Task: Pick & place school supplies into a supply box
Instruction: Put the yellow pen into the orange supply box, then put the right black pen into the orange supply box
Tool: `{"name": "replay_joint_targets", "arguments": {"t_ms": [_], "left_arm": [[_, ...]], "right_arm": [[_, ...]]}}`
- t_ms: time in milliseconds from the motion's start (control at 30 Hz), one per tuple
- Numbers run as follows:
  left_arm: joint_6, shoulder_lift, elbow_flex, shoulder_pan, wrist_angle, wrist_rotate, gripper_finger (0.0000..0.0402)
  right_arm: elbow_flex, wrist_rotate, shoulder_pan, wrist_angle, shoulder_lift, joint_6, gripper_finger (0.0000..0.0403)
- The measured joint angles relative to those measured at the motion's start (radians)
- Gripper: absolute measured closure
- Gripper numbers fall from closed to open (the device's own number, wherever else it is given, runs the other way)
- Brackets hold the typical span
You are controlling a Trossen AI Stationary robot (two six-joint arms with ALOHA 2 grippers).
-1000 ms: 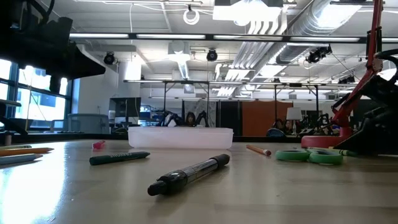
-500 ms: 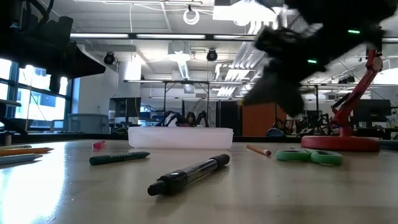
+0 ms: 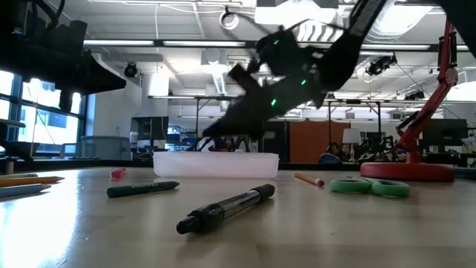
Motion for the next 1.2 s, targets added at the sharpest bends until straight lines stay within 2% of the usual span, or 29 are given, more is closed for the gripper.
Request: {"name": "replay_joint_targets", "arguments": {"t_ms": [100, 267, 567, 733, 867, 1033, 1200], "left_arm": [[0.000, 0.000, 0.000, 0.000, -0.008, 0.004, 0.0344], [-0.003, 0.000, 0.000, 0.000, -0.028, 0.027, 0.0344], [-0.006, 0.000, 0.000, 0.000, -0.045, 0.081, 0.0344], [-0.029, 0.000, 0.000, 0.000, -0.049, 0.105, 0.0344], [-0.030, 0.000, 0.000, 0.000, -0.050, 0.107, 0.0344], [-0.030, 0.000, 0.000, 0.000, -0.053, 0.107, 0.0344], [-0.052, 0.000, 0.001, 0.000, -0.054, 0.124, 0.0344]], "right_arm": [[0.086, 0.048, -0.002, -0.003, 0.080, 0.001, 0.0357], [0.169, 0.043, -0.018, -0.089, 0.130, 0.007, 0.0337], [0.174, 0.049, -0.032, -0.106, 0.112, 0.002, 0.0289], [0.174, 0.050, 0.015, -0.160, 0.007, 0.002, 0.0286], [0.174, 0.123, 0.085, -0.350, -0.137, 0.076, 0.0286], [0.168, 0.268, 0.222, -0.736, -0.298, 0.206, 0.0286], [0.108, 0.431, 0.413, -0.994, -0.383, 0.521, 0.0285]]}}
